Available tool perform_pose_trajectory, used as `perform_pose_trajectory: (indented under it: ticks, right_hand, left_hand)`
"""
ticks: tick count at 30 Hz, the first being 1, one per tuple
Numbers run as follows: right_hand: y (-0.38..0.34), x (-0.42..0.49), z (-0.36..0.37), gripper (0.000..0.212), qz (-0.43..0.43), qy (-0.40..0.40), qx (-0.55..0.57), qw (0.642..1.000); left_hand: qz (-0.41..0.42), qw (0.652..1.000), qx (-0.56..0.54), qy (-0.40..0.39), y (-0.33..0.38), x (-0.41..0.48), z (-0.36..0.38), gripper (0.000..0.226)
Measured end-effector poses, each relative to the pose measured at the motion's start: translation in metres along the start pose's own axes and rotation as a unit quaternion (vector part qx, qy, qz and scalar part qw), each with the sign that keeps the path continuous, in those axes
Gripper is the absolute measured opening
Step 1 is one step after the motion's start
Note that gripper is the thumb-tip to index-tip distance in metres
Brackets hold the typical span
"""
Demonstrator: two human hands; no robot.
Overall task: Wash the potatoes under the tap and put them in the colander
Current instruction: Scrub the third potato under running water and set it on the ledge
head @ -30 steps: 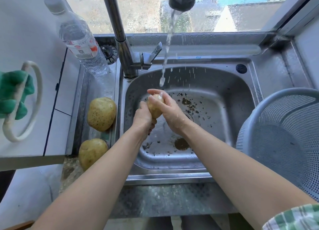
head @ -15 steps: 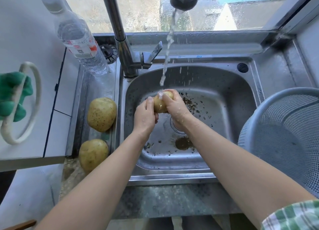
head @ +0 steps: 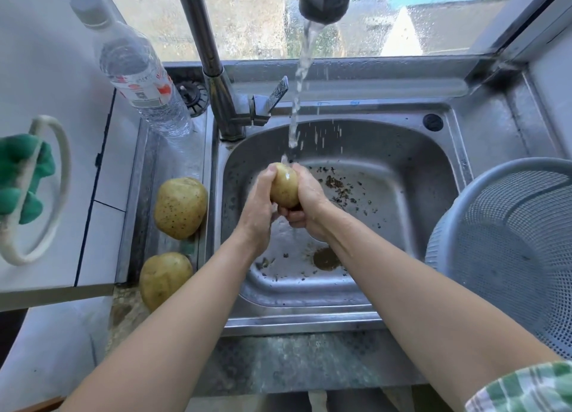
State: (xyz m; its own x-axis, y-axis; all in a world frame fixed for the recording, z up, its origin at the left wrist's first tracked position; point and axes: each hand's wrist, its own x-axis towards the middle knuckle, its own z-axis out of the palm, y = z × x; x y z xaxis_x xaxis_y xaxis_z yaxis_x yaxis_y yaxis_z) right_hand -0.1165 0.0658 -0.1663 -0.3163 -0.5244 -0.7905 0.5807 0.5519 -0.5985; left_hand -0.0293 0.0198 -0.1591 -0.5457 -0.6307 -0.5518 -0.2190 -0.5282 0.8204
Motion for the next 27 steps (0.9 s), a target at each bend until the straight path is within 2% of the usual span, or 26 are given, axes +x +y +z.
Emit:
perform_pose_trajectory:
  ticks: [1, 3, 6, 8, 11, 13, 15, 17, 20, 23, 25, 27]
  right_hand:
    - [-0.001, 0.000, -0.001, 0.066, 0.014, -0.003, -0.003, 1.000]
    - [0.001, -0.001, -0.003, 0.073, 0.023, -0.039, -0.043, 0.998]
    - [0.009, -0.001, -0.001, 0.077, -0.022, -0.099, -0.040, 0.994]
    - [0.011, 0.000, 0.001, 0.069, -0.065, -0.087, -0.004, 0.994]
    - [0.007, 0.002, -0.003, 0.055, -0.078, -0.022, 0.000, 0.997]
    - [0.002, 0.002, -0.007, 0.054, -0.025, -0.021, 0.030, 0.999]
    - [-0.003, 0.002, -0.010, 0.059, 0.005, -0.033, 0.018, 0.999]
    - [-0.003, -0.001, -0.008, 0.068, -0.003, -0.049, -0.011, 0.999]
    - [-0.001, -0.004, 0.001, 0.069, -0.075, -0.081, -0.021, 0.994]
    - [0.001, -0.006, 0.004, 0.073, -0.128, -0.053, -0.068, 0.988]
    - [-0.002, -0.007, 0.001, 0.062, -0.142, -0.019, -0.109, 0.984]
    - [-0.005, -0.009, -0.004, 0.063, -0.114, 0.014, -0.121, 0.986]
  left_hand:
    - [-0.005, 1.000, -0.017, 0.007, 0.000, 0.000, 0.002, 0.049]
    - [-0.044, 0.995, -0.059, 0.070, 0.006, 0.002, 0.008, 0.043]
    - [-0.135, 0.971, -0.105, 0.165, 0.018, 0.008, 0.016, 0.033]
    - [-0.153, 0.966, -0.094, 0.187, 0.023, 0.007, 0.019, 0.034]
    - [-0.080, 0.984, -0.066, 0.144, 0.016, 0.008, 0.019, 0.034]
    - [-0.015, 0.995, -0.063, 0.078, 0.008, 0.004, 0.020, 0.025]
    - [0.014, 0.997, -0.049, 0.058, 0.005, 0.002, 0.023, 0.021]
    - [0.009, 0.995, -0.048, 0.092, 0.007, 0.002, 0.026, 0.017]
    - [-0.010, 0.987, -0.068, 0.146, 0.014, 0.009, 0.027, 0.021]
    - [-0.010, 0.983, -0.058, 0.172, 0.014, 0.013, 0.028, 0.027]
    - [-0.029, 0.985, -0.064, 0.158, 0.013, 0.014, 0.026, 0.026]
    - [-0.045, 0.989, -0.102, 0.099, 0.011, 0.013, 0.018, 0.024]
